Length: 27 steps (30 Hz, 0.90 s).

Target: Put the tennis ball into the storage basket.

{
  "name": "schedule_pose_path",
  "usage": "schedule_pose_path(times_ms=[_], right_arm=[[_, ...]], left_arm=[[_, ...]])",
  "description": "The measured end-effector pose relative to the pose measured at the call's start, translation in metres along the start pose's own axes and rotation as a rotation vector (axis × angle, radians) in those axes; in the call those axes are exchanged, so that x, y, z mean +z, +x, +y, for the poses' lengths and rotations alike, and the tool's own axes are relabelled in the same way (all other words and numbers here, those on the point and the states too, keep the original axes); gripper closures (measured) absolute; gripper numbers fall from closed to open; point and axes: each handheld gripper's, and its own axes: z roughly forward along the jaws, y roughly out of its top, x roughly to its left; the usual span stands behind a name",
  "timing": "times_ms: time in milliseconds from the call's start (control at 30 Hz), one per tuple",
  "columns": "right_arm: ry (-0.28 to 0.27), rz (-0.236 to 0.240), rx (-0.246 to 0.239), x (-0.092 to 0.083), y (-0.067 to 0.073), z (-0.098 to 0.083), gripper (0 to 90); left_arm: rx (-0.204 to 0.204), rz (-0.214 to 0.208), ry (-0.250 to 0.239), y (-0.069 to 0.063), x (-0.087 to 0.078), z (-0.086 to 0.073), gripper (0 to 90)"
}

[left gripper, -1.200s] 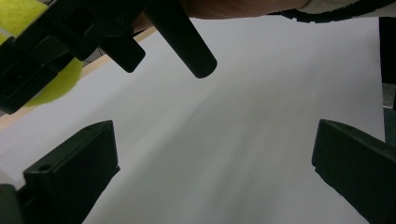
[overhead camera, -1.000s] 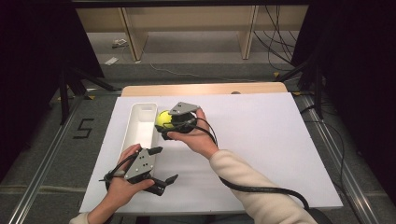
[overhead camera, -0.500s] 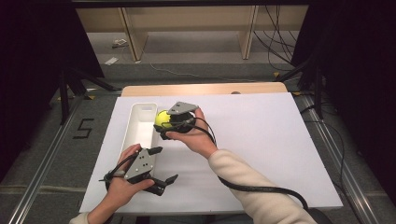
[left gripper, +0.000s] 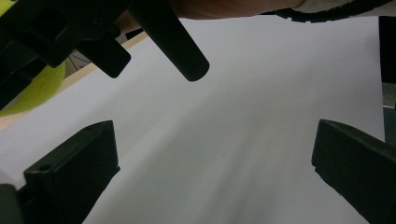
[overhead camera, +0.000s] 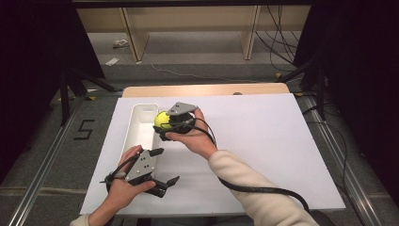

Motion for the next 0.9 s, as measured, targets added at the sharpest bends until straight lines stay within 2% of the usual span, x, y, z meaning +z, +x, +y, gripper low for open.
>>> schedule_pose_path(times_ms=[900], right_arm=[[-0.003, 0.009, -0.013, 0.0077, 0.0036, 0.0070, 26.2]], left_arm=[[0.001, -0.003, 0.001, -0.0007, 0.0004, 0.0000, 0.0]])
